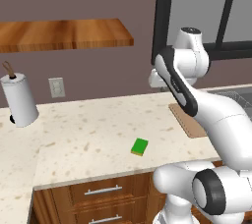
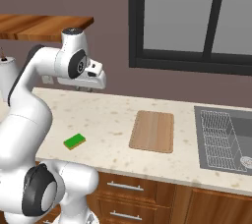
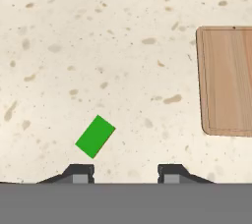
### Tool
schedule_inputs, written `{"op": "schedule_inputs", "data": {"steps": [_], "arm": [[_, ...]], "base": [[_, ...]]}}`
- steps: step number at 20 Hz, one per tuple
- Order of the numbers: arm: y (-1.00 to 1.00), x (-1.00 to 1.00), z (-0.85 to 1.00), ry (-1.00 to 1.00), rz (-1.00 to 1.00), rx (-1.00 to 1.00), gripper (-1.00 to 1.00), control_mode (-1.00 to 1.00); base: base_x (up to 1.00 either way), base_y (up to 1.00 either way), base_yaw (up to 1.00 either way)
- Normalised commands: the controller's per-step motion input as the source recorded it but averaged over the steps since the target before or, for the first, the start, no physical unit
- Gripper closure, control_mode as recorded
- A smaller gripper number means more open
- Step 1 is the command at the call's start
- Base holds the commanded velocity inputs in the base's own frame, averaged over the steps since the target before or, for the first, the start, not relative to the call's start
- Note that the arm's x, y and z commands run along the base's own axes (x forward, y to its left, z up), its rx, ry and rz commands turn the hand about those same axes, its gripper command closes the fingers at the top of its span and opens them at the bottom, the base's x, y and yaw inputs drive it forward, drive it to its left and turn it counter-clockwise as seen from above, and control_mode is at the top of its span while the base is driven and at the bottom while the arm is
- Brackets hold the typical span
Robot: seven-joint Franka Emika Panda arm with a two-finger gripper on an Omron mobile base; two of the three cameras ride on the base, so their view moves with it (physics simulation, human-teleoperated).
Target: Pick up the sponge from the counter and clean the cutting board by briefly scrubbing or pressing down on the cutting board. Once finished, release the sponge.
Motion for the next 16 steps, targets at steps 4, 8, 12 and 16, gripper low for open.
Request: {"op": "schedule_inputs", "data": {"steps": [4, 8, 12, 16], "arm": [[0.01, 0.00, -0.12, 0.00, 0.00, 0.00, -1.00, -1.00], [0.17, 0.00, -0.34, 0.04, 0.00, 0.00, -1.00, -1.00], [0.27, 0.05, -0.43, 0.07, -0.01, 0.00, -1.00, -1.00], [0.29, 0.05, -0.43, 0.12, -0.03, 0.00, -1.00, -1.00]], "base": [[0.00, 0.00, 0.00], [0.00, 0.00, 0.00], [0.00, 0.00, 0.00], [0.00, 0.00, 0.00]]}}
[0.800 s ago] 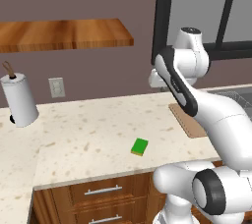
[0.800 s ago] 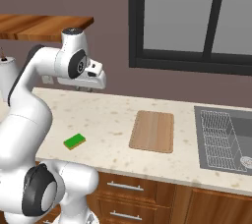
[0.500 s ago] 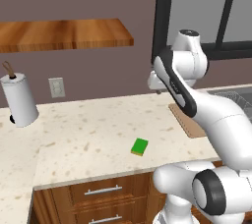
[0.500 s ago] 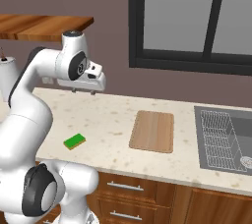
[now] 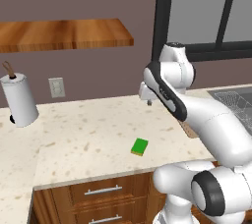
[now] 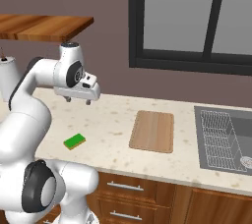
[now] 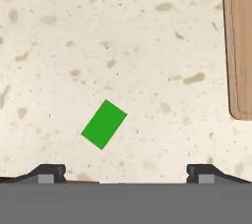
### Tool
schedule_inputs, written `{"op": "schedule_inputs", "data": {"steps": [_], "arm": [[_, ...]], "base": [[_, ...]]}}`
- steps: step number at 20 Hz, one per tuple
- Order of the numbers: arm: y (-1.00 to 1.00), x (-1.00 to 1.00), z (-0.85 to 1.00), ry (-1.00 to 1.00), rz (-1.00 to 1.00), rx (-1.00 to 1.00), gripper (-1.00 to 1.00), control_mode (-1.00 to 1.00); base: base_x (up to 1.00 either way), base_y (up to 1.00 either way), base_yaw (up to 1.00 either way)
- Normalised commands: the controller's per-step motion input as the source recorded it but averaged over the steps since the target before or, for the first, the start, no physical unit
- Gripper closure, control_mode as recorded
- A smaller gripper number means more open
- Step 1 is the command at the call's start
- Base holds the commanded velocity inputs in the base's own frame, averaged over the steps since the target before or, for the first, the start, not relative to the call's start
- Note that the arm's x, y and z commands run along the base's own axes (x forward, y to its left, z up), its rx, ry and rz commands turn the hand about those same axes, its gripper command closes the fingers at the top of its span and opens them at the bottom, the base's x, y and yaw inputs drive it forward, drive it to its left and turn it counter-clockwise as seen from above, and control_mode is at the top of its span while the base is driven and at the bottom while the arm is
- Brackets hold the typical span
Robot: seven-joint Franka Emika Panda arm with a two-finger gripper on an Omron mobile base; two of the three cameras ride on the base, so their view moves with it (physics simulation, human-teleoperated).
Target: Pick up the sponge from the counter and clean the cutting board by briefly scrubbing or pressing down on the cutting board. Once finished, release the sponge.
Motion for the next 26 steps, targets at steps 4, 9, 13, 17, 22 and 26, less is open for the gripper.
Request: {"op": "schedule_inputs", "data": {"steps": [4, 9, 13, 17, 22, 26], "arm": [[0.17, 0.01, -0.35, 0.12, -0.02, 0.00, -1.00, -1.00], [0.09, 0.00, -0.33, 0.09, 0.00, 0.00, -1.00, -1.00], [0.00, 0.00, -0.33, 0.07, 0.00, 0.00, -1.00, -1.00], [0.03, 0.00, -0.35, 0.09, 0.00, 0.00, -1.00, -1.00], [0.00, 0.00, -0.29, 0.07, 0.00, 0.00, -1.00, -1.00], [0.03, 0.00, -0.26, 0.06, 0.00, 0.00, -1.00, -1.00]], "base": [[0.00, 0.00, 0.00], [0.00, 0.00, 0.00], [0.00, 0.00, 0.00], [0.00, 0.00, 0.00], [0.00, 0.00, 0.00], [0.00, 0.00, 0.00]]}}
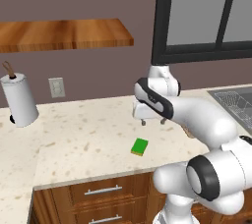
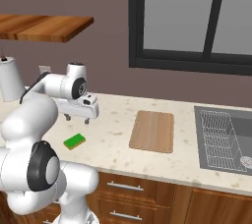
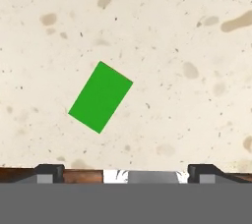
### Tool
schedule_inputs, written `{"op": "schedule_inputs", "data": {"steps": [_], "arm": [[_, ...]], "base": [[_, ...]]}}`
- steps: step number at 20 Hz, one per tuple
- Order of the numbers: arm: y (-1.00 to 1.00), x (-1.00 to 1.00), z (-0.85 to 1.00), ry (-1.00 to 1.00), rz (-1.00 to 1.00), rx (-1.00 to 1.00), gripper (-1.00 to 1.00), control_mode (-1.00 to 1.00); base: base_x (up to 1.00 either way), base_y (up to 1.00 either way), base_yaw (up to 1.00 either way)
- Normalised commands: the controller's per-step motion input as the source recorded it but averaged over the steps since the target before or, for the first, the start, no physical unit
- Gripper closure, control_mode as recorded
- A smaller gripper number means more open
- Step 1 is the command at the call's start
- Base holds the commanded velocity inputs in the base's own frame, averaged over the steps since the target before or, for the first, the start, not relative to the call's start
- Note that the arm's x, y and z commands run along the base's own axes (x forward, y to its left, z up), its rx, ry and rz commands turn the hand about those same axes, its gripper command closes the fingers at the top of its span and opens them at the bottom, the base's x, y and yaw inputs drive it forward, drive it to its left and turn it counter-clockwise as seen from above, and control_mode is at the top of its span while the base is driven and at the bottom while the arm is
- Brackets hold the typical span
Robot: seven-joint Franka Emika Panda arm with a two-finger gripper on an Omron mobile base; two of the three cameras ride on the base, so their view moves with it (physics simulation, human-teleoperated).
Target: Pick up the sponge from the counter and clean the cutting board by briefly scrubbing or pressing down on the cutting board. Once finished, release the sponge.
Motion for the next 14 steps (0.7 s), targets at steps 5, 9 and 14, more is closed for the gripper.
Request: {"op": "schedule_inputs", "data": {"steps": [5, 9, 14], "arm": [[0.04, 0.00, -0.22, 0.05, 0.00, 0.00, -1.00, -1.00], [0.03, 0.00, -0.17, 0.04, 0.00, 0.00, -1.00, -1.00], [0.15, 0.00, -0.21, 0.04, 0.00, 0.00, -1.00, -1.00]], "base": [[0.00, 0.00, 0.00], [0.00, 0.00, 0.00], [0.00, 0.00, 0.00]]}}
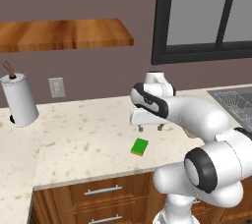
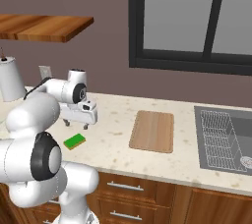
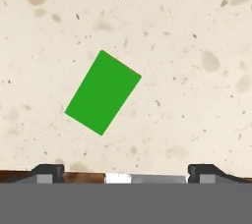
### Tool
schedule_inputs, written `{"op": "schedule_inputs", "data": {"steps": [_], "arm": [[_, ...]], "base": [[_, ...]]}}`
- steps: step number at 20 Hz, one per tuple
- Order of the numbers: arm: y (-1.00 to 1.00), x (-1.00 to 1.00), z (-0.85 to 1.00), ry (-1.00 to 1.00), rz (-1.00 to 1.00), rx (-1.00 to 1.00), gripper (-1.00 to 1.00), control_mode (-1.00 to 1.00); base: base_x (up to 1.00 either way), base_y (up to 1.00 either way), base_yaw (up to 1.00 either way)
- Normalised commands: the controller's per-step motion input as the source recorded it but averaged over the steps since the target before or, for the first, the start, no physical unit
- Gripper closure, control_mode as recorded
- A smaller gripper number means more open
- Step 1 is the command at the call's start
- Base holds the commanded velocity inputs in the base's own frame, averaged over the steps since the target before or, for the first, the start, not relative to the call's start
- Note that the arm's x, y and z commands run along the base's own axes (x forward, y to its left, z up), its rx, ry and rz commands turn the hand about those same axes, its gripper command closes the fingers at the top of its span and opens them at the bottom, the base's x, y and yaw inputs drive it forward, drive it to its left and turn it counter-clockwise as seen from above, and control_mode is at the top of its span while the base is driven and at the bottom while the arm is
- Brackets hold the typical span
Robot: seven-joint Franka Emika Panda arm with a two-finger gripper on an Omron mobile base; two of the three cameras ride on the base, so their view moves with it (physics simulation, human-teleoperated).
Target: Pick up the sponge from the counter and clean the cutting board by briefly scrubbing or pressing down on the cutting board. Once finished, release the sponge.
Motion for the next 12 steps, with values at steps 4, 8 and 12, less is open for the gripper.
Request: {"op": "schedule_inputs", "data": {"steps": [4, 8, 12], "arm": [[0.27, 0.00, -0.16, 0.03, 0.00, 0.00, -1.00, -1.00], [0.23, 0.00, -0.12, 0.05, -0.15, 0.00, -1.00, -1.00], [0.01, 0.00, -0.14, 0.01, -0.32, -0.04, -1.00, -1.00]], "base": [[0.00, 0.00, 0.00], [0.00, 0.00, 0.00], [0.00, 0.00, 0.00]]}}
